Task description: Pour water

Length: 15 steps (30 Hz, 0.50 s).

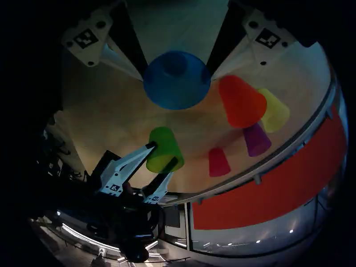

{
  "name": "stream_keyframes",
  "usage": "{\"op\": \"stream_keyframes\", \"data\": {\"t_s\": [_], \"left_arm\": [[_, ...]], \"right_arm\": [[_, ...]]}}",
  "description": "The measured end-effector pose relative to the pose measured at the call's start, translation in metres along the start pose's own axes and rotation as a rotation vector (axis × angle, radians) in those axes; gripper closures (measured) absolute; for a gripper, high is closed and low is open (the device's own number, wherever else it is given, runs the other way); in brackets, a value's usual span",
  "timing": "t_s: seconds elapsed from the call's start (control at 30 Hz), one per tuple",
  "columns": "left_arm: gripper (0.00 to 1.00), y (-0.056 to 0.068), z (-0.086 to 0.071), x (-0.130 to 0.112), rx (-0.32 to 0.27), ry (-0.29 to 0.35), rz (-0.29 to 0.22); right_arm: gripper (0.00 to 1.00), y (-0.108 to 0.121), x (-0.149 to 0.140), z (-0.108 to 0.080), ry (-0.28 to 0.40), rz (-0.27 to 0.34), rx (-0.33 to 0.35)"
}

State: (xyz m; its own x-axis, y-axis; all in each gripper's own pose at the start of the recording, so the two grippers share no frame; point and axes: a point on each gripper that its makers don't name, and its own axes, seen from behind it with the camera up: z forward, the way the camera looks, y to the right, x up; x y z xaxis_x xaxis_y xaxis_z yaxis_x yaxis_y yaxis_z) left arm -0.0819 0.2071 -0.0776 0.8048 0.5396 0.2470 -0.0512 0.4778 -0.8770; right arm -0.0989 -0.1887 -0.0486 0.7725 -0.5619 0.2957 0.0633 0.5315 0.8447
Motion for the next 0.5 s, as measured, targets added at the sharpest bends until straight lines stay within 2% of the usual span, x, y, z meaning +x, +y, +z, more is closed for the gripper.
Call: {"op": "stream_keyframes", "data": {"t_s": [0.4,0.5], "left_arm": [[0.13,-0.0052,0.0005,-0.0023,0.014,-0.021,0.008],[0.06,-0.0074,0.0007,-0.0057,0.027,-0.038,0.017]], "right_arm": [[0.1,-0.0009,-0.0016,0.0007,0.002,0.007,-0.002],[0.1,-0.0007,-0.0015,0.0008,0.003,0.007,-0.002]]}}
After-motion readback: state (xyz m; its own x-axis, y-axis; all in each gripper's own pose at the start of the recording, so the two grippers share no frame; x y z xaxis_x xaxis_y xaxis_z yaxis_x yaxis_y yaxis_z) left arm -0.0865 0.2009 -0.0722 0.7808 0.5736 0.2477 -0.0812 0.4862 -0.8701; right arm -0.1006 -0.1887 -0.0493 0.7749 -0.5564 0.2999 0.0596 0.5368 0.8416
